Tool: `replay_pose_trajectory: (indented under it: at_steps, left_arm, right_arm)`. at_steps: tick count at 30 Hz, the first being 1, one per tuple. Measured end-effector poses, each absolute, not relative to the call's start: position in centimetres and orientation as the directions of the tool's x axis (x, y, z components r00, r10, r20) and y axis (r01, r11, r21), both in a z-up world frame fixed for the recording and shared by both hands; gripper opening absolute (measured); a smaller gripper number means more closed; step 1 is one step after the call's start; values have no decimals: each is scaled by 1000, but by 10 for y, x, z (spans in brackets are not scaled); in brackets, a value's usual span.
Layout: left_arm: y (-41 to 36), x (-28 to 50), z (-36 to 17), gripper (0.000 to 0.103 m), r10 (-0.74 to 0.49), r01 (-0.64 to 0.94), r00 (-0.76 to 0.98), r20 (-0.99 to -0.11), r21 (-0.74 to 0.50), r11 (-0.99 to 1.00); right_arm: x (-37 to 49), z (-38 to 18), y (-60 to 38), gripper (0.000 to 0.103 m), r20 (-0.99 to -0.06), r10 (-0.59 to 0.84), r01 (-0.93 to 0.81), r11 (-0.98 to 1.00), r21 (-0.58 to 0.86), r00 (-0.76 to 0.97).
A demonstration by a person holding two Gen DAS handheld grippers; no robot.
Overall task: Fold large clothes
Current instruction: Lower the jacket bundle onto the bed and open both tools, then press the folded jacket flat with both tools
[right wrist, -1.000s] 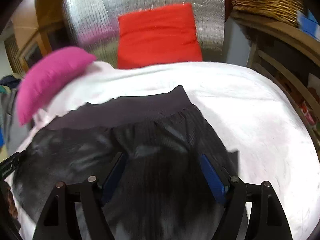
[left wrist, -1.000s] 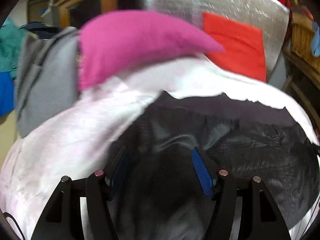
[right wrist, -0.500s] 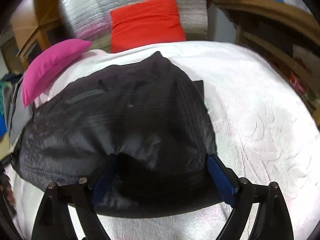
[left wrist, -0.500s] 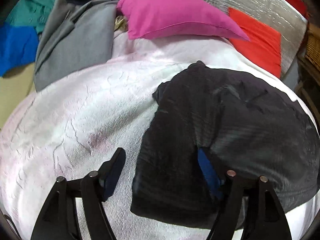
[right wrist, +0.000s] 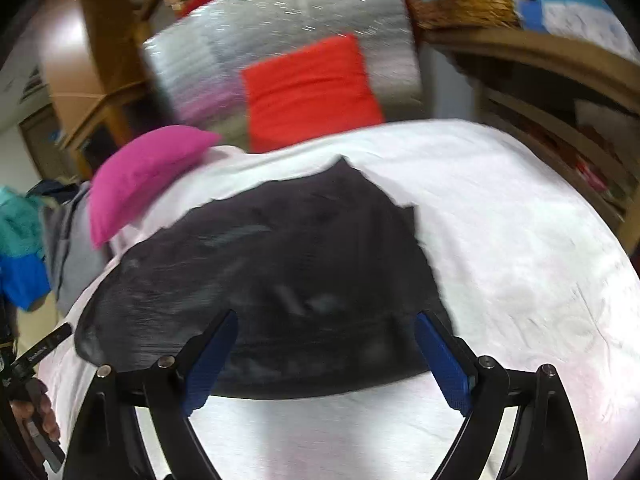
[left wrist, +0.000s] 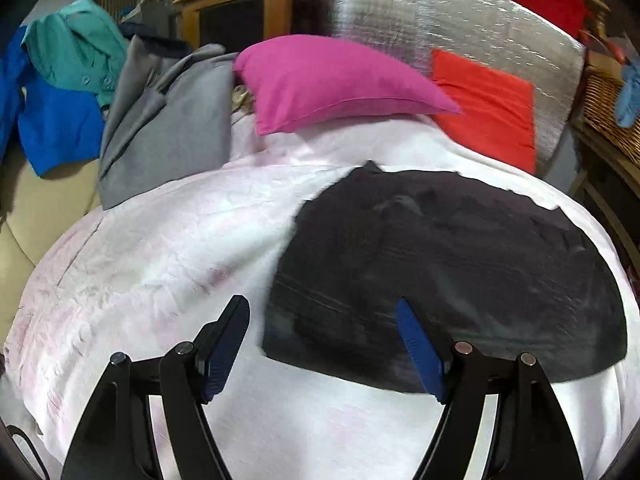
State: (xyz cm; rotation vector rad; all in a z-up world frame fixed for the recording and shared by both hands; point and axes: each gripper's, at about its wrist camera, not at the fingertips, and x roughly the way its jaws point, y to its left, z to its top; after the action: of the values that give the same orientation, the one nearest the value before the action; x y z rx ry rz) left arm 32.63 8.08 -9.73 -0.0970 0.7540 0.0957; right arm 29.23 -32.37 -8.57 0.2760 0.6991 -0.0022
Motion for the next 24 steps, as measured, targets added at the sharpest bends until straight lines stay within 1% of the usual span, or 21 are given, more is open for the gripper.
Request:
replay_pose_trajectory:
  at_steps: [2,3,5,6,7,8,13,17,21,24]
  left_arm:
    - [65,321,-103,77,49,-103,730,-681,-40,994]
    - [56,321,-109,77,47,-90,723,-690,-26,996]
    - [49,325,-124,77,47,-80,695,-718,-12,997]
    - [47,330,-136,78,59,-84,660,-749,4,996]
    - [48,333,-145,78,64,-87,637,-769,10,996]
    - [51,333,-148,78,56,-90,636,-770,-2,996]
    - [62,331,-140,78,30,-99,628,-778,-41,994]
    - [63,327,-120,78,31,-112,656,-754,-56,992]
    - [48,332,-100,78,6,-90,684,-730,-75,993]
    - [24,349,-91,78,-16,-48,697,-717,-69,996]
  right_arm:
    - [295,-89,-310,92,-638,94,75,970,233,764]
    - [300,-97,-303,92,-654,111,64,969,237,748]
    - [308,-114,-298,92,-689,106,75,971,228,717]
    - [314,-128,-298,92,-726,85,101,973,209,683]
    - [315,-134,-299,92,-739,73,115,973,200,669]
    - [316,-141,-301,92,-747,61,128,973,192,662]
    - [309,-134,-306,93,-745,45,154,968,196,666]
    - [305,-113,-302,93,-705,60,142,964,224,707]
    - [313,-94,-282,93,-673,93,96,966,238,733]
    - [328,-93,-263,93,-661,113,79,964,252,742]
